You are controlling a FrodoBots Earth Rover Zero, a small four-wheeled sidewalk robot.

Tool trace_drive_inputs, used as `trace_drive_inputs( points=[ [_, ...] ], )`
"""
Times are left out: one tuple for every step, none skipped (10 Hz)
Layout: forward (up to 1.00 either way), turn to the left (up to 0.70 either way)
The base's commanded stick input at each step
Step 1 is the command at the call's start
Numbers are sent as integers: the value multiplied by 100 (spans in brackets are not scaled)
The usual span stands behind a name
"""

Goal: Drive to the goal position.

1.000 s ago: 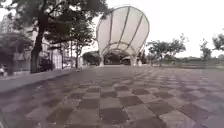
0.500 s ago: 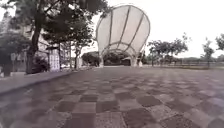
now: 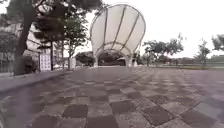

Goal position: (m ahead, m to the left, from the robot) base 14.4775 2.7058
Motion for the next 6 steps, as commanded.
trace_drive_inputs(
  points=[
    [100,0],
    [100,0],
    [100,0],
    [100,0],
    [100,0],
    [100,0]
  ],
)
